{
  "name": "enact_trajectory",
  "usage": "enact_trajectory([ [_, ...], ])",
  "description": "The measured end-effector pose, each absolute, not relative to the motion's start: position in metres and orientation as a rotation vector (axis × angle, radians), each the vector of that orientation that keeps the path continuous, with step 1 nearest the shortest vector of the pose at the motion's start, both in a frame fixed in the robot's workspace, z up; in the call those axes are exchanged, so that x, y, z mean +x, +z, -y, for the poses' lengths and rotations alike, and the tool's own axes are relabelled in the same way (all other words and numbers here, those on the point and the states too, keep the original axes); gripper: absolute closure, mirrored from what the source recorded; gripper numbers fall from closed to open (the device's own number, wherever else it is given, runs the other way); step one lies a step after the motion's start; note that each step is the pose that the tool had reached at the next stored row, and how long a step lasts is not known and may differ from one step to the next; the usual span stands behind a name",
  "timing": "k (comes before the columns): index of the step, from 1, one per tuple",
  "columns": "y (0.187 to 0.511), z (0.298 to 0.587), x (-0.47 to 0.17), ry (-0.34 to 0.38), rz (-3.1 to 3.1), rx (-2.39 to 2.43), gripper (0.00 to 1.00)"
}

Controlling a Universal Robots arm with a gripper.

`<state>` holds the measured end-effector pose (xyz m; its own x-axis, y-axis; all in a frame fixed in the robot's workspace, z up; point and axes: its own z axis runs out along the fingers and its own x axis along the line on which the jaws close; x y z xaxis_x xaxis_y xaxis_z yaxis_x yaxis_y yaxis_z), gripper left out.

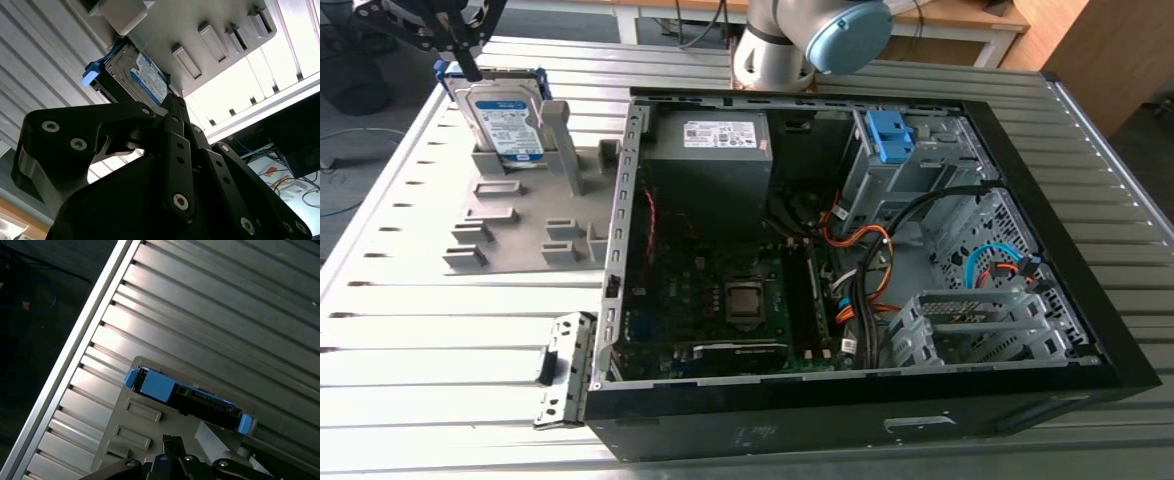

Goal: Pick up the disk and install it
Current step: 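Pick up the disk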

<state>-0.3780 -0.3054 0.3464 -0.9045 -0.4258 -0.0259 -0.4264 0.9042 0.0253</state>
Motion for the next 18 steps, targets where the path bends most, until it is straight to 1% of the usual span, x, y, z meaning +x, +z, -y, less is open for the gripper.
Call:
enact_trajectory([
  [18, 0.3463, 0.3054, -0.378, 0.048, -3.027, -0.764, 0.89],
])
